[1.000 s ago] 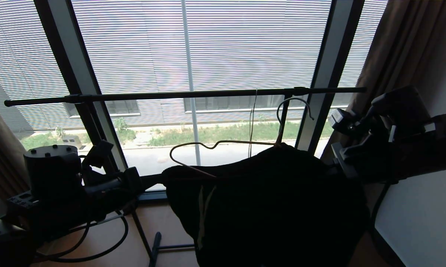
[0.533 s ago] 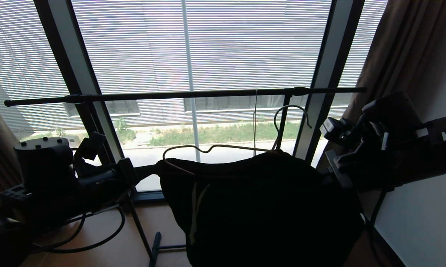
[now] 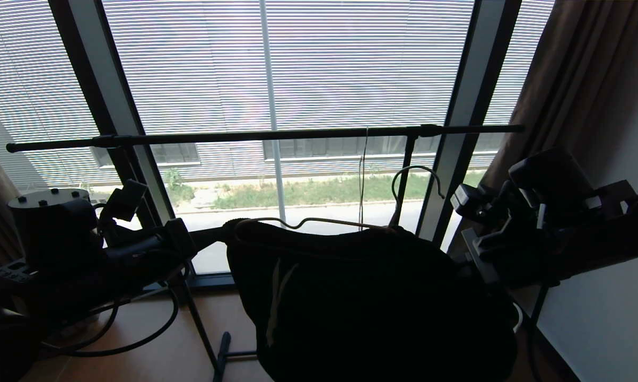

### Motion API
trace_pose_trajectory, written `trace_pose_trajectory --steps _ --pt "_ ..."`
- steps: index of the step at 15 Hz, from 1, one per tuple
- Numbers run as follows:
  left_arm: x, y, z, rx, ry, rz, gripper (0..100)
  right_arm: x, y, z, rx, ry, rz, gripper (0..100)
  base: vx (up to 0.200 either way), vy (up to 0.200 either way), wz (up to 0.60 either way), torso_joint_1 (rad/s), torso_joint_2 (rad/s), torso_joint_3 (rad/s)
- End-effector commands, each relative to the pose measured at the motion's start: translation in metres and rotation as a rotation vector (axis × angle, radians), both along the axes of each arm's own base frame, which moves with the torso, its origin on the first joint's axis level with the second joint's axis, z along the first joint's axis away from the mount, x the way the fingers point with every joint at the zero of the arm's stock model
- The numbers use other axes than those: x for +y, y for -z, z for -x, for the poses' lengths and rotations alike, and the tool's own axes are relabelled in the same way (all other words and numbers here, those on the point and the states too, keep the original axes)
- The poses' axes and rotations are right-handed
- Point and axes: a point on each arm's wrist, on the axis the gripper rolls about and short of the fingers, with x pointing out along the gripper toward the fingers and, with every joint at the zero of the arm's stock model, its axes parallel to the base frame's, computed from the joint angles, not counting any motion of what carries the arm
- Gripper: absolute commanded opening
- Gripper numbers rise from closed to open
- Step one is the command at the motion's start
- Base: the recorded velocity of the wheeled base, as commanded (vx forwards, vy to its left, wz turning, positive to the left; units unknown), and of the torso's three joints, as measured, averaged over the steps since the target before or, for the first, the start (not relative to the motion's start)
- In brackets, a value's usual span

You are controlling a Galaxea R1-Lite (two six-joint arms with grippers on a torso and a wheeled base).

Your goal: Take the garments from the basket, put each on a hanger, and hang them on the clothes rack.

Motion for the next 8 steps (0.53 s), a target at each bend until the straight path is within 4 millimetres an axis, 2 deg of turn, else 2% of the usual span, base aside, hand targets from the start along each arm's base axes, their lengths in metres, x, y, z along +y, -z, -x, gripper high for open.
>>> trace_pose_trajectory --steps 1,8 --pt "0.001 -0.002 0.001 -0.010 -0.002 0.002 0 0.001 0.007 -0.005 0.020 0.008 0.020 0 0.000 0.000 0.00 0.000 0.00 0.000" --pt "0.000 -0.004 0.005 -0.016 0.006 0.004 0 0.005 0.019 -0.009 0.040 0.029 0.076 0 0.000 0.000 0.00 0.000 0.00 0.000"
